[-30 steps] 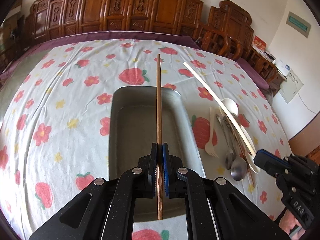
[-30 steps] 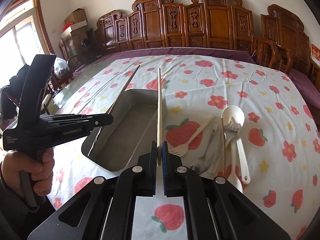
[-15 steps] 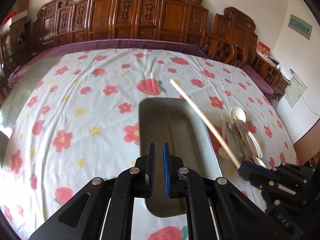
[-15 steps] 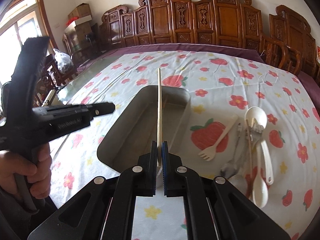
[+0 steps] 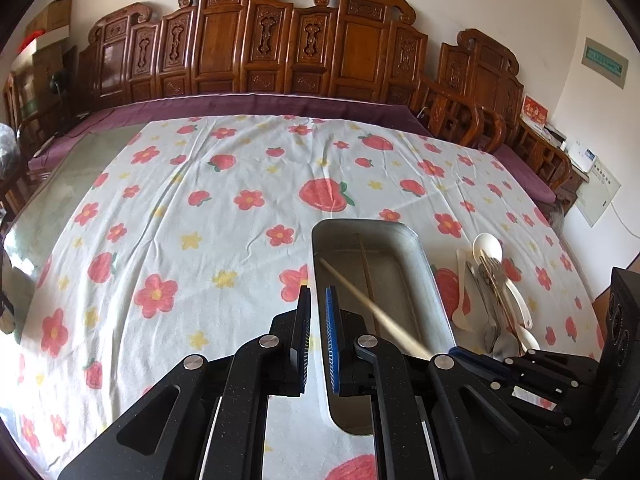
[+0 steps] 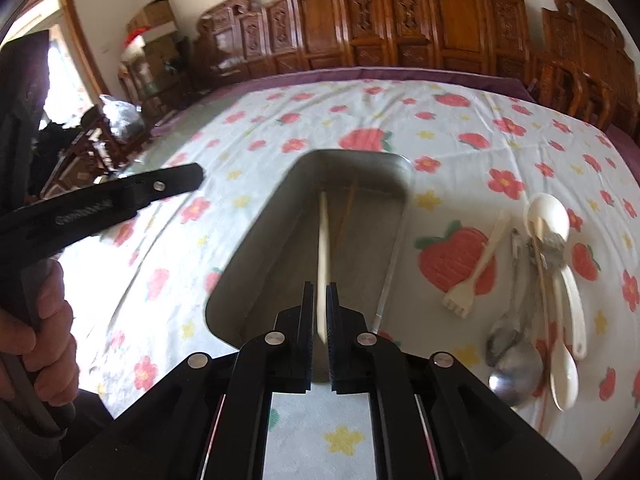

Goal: Organize utensils
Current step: 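Carry both chopsticks over the grey metal tray and open both tools to drop them, then grasp the long white plastic spoon by its handle with the right tool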

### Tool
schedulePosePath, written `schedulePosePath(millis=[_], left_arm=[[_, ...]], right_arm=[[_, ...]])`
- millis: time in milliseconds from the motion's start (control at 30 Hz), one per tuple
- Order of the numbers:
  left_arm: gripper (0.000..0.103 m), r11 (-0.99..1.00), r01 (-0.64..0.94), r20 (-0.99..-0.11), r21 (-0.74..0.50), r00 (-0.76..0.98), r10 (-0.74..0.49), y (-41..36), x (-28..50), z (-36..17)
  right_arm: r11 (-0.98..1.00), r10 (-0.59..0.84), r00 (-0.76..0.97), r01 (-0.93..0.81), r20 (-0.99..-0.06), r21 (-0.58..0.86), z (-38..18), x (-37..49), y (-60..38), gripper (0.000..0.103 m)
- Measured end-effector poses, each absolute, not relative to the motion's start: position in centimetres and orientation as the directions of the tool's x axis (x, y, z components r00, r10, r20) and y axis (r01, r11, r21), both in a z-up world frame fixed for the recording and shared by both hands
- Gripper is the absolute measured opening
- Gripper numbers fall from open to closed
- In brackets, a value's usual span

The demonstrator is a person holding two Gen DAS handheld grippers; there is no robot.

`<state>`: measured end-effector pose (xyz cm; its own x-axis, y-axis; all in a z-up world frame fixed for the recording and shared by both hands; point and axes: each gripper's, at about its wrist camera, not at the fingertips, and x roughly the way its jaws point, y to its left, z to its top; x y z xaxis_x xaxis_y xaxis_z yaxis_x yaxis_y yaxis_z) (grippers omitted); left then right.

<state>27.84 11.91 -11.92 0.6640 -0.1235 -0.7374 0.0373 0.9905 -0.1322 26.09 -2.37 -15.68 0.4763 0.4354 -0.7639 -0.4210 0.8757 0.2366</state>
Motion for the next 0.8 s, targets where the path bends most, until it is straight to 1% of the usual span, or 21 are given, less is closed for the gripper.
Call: schedulePosePath(millis=[100,200,300,500,567,633,667,700,733,800], left_arm=[[0.006,0.990,0.042,-0.737,-0.132,0.664,-0.126,11.9,27.8,-11.8],[0.006,0.989,0.050,-0.732,-0.138,0.668,-0.136,11.6,27.7,-11.5],[0.006,0.988,0.070,-0.726,-0.139,0.672,-0.150,10.8,27.4,-11.4],[0.006,0.983,0.119,-0.719,-0.142,0.669,-0.185,8.8,27.0,-11.4],[0.011,0.980,0.142,-0.715,-0.138,0.670,-0.198,7.8,26.7,-11.4],[0.018,0.977,0.166,-0.713,-0.134,0.668,-0.211,6.5,26.4,-11.5],[0.020,0.976,0.172,-0.713,-0.132,0.667,-0.215,6.1,26.3,-11.5],[0.024,0.975,0.181,-0.714,-0.130,0.665,-0.219,5.6,26.2,-11.6],[0.029,0.973,0.191,-0.714,-0.127,0.663,-0.224,4.9,26.0,-11.8],[0.030,0.970,0.207,-0.717,-0.128,0.657,-0.235,4.0,25.8,-12.0]], right_arm=[[0.857,0.474,0.462,-0.438,-0.749,0.272,-15.4,25.9,-2.5,0.008],[0.850,0.483,0.473,-0.455,-0.736,0.266,-14.6,25.5,-3.0,0.008],[0.860,0.460,0.512,-0.461,-0.725,0.221,-13.3,24.8,-4.5,0.008],[0.898,0.386,0.568,-0.413,-0.727,0.154,-11.9,24.1,-10.0,0.008],[0.915,0.344,0.589,-0.385,-0.731,0.120,-11.7,23.9,-12.4,0.008],[0.929,0.305,0.601,-0.357,-0.739,0.094,-11.8,23.8,-14.5,0.008],[0.934,0.292,0.604,-0.346,-0.742,0.086,-11.9,23.8,-15.3,0.008],[0.941,0.274,0.606,-0.329,-0.747,0.078,-12.1,23.9,-16.3,0.008],[0.947,0.256,0.606,-0.313,-0.753,0.071,-12.4,24.0,-17.3,0.011],[0.955,0.232,0.608,-0.289,-0.760,0.061,-12.9,24.0,-18.7,0.017]])
